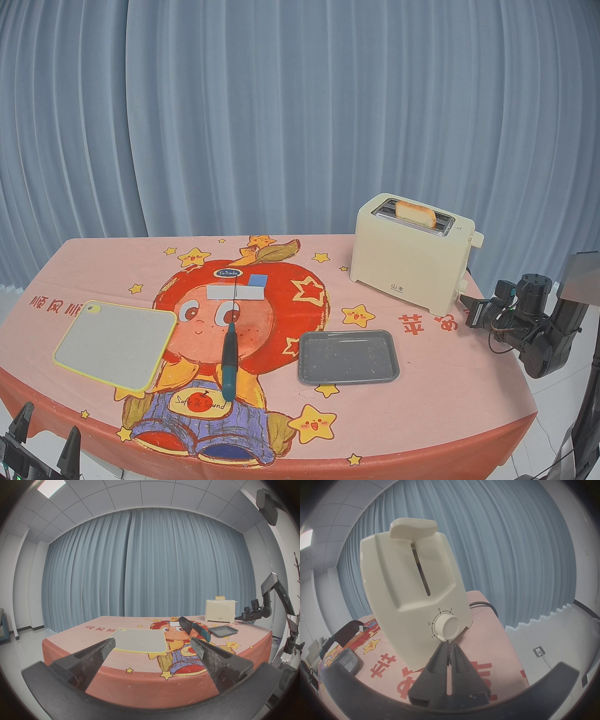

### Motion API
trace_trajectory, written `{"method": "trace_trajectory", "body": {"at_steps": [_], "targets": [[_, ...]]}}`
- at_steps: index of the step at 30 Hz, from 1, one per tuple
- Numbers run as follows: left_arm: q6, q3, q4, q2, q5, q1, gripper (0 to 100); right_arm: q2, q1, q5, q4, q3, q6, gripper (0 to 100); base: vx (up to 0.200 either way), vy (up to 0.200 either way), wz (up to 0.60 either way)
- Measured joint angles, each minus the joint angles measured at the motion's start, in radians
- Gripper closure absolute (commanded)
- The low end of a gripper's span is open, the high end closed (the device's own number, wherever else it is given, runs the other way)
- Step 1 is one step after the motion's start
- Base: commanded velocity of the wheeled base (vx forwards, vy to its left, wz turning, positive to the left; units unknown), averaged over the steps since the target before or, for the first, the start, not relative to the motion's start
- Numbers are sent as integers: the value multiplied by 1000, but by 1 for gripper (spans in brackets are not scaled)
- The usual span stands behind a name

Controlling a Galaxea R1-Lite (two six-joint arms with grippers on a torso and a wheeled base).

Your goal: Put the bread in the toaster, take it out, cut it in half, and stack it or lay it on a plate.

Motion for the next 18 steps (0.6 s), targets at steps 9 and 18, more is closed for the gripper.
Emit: {"method": "trace_trajectory", "body": {"at_steps": [9, 18], "targets": [[0, 0, 0, 0, 0, 0, 0, -6, 5, 0, -2, 6, 0, 100, 0, 0, 0], [0, 0, 0, 0, 0, 0, 0, -11, 7, 0, -2, 9, 0, 100, 0, 0, 0]]}}
